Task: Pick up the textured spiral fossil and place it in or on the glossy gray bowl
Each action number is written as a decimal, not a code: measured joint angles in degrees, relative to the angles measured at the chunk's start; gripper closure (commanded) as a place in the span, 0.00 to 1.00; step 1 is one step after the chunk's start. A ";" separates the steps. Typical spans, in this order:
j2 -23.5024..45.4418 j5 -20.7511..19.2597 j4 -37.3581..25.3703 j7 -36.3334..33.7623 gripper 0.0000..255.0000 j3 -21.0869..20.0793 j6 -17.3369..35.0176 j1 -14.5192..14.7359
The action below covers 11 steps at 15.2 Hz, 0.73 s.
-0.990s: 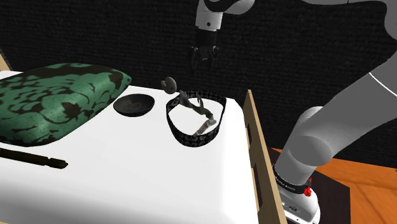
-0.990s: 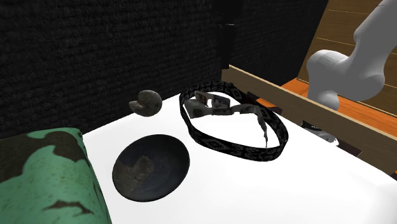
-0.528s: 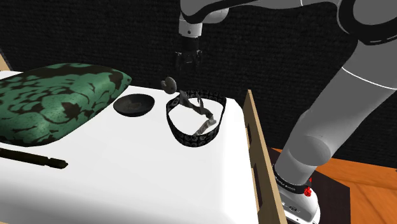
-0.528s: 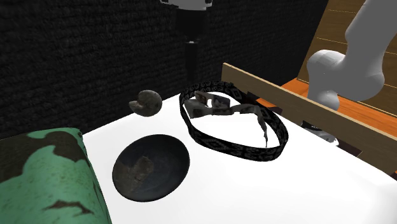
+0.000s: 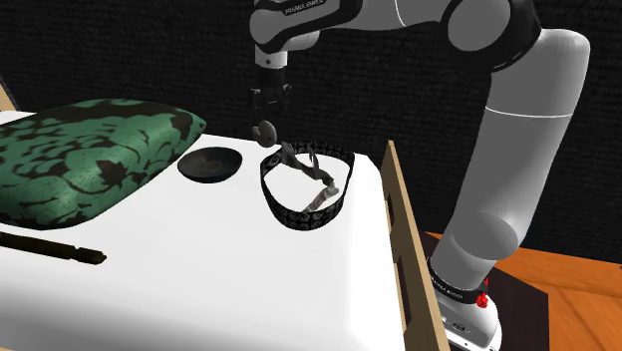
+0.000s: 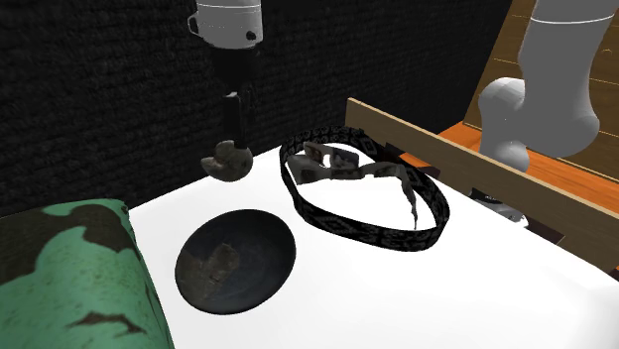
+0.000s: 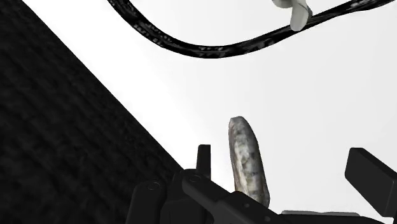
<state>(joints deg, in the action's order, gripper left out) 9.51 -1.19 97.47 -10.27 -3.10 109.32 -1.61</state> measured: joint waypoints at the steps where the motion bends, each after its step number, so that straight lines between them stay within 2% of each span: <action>1: 2.39 -0.36 -2.65 -0.50 0.00 -0.07 -0.31 0.24; 3: 6.41 -0.94 -6.81 -0.58 0.00 0.15 -0.47 0.21; 6: 14.29 -1.75 -16.21 -0.64 0.00 0.53 -2.03 0.28; 8: 16.31 -1.96 -17.72 -0.82 0.00 0.61 -1.55 0.39; 11: 16.84 -2.06 -16.19 -0.98 0.00 0.63 0.52 0.43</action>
<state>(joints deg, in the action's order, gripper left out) 26.35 -3.24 81.28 -11.25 -2.47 109.84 -1.18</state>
